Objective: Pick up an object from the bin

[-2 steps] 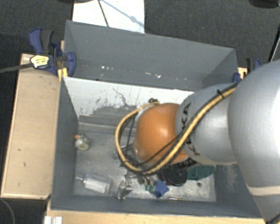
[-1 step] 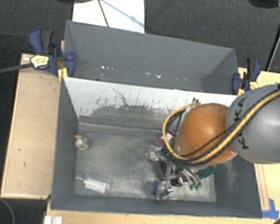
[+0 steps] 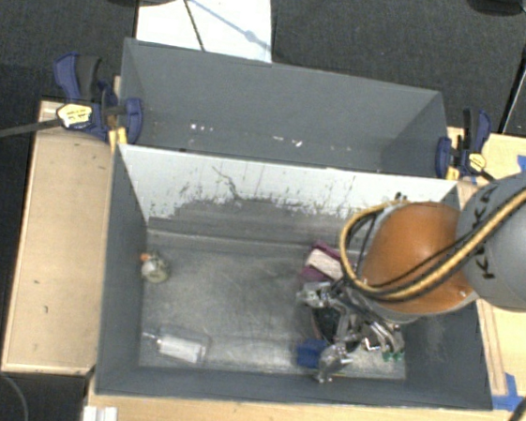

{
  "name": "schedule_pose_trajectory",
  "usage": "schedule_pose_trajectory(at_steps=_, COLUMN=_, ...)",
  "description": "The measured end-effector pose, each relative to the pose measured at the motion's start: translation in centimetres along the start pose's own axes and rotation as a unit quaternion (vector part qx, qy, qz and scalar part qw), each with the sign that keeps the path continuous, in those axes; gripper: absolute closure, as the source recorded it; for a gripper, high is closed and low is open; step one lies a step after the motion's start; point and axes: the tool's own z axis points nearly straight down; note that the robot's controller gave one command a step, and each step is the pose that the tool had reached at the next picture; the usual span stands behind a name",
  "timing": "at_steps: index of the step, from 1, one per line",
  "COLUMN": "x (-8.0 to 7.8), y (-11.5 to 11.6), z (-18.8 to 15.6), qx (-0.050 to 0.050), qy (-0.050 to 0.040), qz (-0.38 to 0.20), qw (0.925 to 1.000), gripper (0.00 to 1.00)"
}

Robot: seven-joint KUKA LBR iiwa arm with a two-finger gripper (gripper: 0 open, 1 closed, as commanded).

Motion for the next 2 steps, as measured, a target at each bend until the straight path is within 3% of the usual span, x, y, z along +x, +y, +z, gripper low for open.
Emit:
schedule_pose_trajectory(at_steps=1, x=0.1, y=0.0, z=0.4, qx=0.001, qy=-0.0009, qz=0.002, qw=1.0, gripper=1.0)
schedule_pose_trajectory(at_steps=2, x=0.6, y=0.9, z=-13.8, qx=0.003, qy=-0.0073, qz=0.009, qw=0.9999, gripper=1.0)
